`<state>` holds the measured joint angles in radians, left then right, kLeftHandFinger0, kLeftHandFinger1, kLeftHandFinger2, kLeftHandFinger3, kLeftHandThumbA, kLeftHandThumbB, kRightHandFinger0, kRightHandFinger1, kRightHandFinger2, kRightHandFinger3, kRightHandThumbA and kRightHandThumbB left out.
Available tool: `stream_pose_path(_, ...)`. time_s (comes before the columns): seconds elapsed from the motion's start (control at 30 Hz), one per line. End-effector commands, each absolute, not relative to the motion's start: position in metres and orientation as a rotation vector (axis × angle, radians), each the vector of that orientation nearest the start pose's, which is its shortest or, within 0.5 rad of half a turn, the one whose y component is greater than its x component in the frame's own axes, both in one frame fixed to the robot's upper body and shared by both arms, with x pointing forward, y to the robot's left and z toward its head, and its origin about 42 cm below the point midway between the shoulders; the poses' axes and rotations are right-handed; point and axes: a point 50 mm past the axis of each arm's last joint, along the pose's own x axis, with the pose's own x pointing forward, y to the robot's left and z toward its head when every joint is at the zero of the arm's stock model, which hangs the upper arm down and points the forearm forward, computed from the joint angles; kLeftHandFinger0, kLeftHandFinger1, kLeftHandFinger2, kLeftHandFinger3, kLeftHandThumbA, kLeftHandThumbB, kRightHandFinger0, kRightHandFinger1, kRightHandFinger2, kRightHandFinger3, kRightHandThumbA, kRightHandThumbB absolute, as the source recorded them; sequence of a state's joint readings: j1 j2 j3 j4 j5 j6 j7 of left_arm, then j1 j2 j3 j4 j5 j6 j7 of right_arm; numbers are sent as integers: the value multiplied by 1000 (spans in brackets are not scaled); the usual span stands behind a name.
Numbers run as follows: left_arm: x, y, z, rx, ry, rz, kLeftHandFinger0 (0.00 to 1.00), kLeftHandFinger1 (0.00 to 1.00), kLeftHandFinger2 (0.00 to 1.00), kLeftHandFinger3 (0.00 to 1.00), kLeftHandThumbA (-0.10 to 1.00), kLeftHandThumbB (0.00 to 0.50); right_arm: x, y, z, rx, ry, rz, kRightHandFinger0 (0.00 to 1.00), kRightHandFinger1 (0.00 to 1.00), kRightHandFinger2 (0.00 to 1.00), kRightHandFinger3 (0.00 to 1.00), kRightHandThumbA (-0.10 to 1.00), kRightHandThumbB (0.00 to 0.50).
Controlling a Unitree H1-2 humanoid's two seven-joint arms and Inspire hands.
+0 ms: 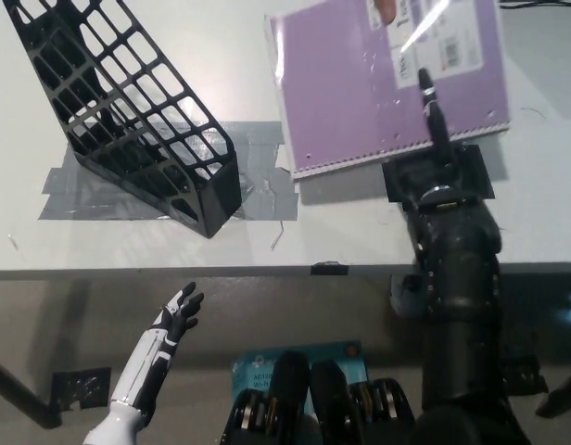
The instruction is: A shelf with a book inside it is placed on the center of the desk infront of the robot. The robot uses its right hand to grab the book, take it out and hand it to a person.
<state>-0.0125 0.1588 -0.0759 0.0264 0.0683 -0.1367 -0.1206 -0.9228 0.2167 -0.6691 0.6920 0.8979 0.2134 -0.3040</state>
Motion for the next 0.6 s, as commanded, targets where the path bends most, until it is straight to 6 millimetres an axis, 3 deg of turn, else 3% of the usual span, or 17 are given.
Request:
stream_pose_path(0.0,285,237,111,261,-154,-220,1000,1000,1000,1000,1000,304,529,-114,226,1442,252,-187,0,0,300,569,928,0)
stream_pose_path(0.03,286,237,112,260,-155,-219,1000,1000,1000,1000,1000,312,532,-112,223,1439,264,-197,0,0,380,658,940,0)
stream_pose_path(0.07,286,237,112,259,-154,-218,1000,1000,1000,1000,1000,313,533,-112,221,1439,275,-200,0,0,401,685,947,0)
stream_pose_path(0.23,288,237,113,269,-157,-216,1000,1000,1000,1000,1000,329,535,-106,210,1408,312,-222,0,0,426,739,971,0)
stream_pose_path(0.4,289,237,113,272,-164,-219,1000,1000,1000,1000,1000,327,536,-103,205,1401,331,-232,0,0,411,732,977,0)
stream_pose_path(0.47,289,237,113,275,-164,-220,1000,1000,1000,1000,1000,326,535,-102,206,1398,332,-222,0,0,396,683,991,0)
stream_pose_path(0.5,289,237,113,281,-163,-220,1000,1000,1000,1000,1000,327,535,-101,205,1385,331,-196,0,0,266,514,1000,44)
stream_pose_path(0.53,289,237,113,282,-163,-219,1000,1000,1000,1000,1000,327,535,-101,205,1382,330,-189,0,0,266,514,1000,44)
stream_pose_path(0.57,290,237,114,290,-165,-221,1000,1000,1000,1000,1000,319,532,-101,207,1385,267,-96,804,910,1000,1000,1000,283)
